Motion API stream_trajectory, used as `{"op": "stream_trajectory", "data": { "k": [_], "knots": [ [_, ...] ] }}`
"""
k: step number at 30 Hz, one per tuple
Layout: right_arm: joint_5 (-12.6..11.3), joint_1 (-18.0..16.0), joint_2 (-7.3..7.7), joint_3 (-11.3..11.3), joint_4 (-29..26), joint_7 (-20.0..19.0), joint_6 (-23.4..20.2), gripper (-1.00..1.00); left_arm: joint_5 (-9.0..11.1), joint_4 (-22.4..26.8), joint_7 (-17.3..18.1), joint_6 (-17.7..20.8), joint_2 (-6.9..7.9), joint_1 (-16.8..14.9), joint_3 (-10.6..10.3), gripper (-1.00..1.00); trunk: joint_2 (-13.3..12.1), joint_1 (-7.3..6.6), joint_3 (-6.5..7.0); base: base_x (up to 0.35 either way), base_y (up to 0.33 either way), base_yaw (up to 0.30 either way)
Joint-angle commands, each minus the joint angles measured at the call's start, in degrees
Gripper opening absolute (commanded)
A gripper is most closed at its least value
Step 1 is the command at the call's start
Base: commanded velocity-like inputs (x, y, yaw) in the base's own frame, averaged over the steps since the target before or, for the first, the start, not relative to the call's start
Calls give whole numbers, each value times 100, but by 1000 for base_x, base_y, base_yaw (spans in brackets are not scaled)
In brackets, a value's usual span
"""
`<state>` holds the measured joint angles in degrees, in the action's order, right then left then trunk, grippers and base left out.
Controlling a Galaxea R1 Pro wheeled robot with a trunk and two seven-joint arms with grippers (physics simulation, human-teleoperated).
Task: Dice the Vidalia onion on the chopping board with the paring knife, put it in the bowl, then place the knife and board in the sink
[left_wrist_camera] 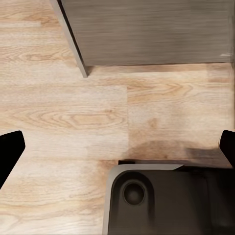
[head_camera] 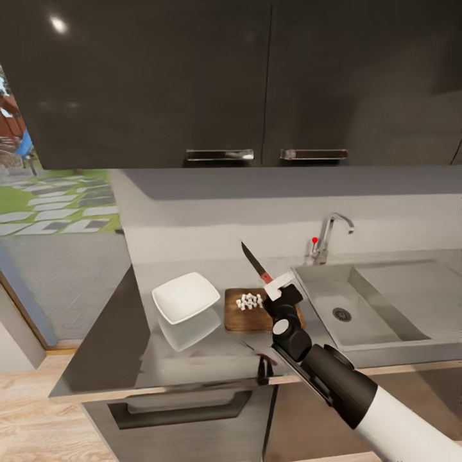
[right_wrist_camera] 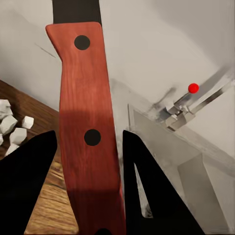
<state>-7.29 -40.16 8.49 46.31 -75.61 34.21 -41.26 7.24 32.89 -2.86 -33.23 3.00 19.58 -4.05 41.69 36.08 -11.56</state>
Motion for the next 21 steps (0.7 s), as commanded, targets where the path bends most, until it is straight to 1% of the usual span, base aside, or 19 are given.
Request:
{"op": "stream_trajectory", "data": {
  "k": [1, 5, 8, 14, 18, 21],
  "knots": [
    [-134, -9, 9, 19, -6, 60, -8, -100, 49, 12, -30, -8, 8, 2, -43, 100, 6, 2, 2, 0, -167, 0],
    [-243, -9, 12, 22, -7, 55, 124, -100, 49, 20, -30, -8, 8, 2, -43, 100, 6, 2, 39, 0, -149, 0],
    [-430, -9, 13, 26, -7, 51, 143, -100, 49, 24, -30, -8, 8, 2, -43, 100, 6, 2, 66, 0, -187, 0],
    [-482, -9, 1, 27, -7, 43, 145, -100, 49, 44, -30, -24, 12, 2, -43, 100, 6, 2, 109, 0, -213, 0],
    [-484, -9, -1, 27, -7, 47, 145, -100, 49, 27, -30, -188, 16, 2, -43, 100, 6, 2, 111, 0, -34, 0],
    [-491, -9, -4, 27, -7, 42, 145, -100, 49, 25, -30, -214, 16, 2, -43, 100, 6, 2, 112, 0, -3, 0]
  ]
}}
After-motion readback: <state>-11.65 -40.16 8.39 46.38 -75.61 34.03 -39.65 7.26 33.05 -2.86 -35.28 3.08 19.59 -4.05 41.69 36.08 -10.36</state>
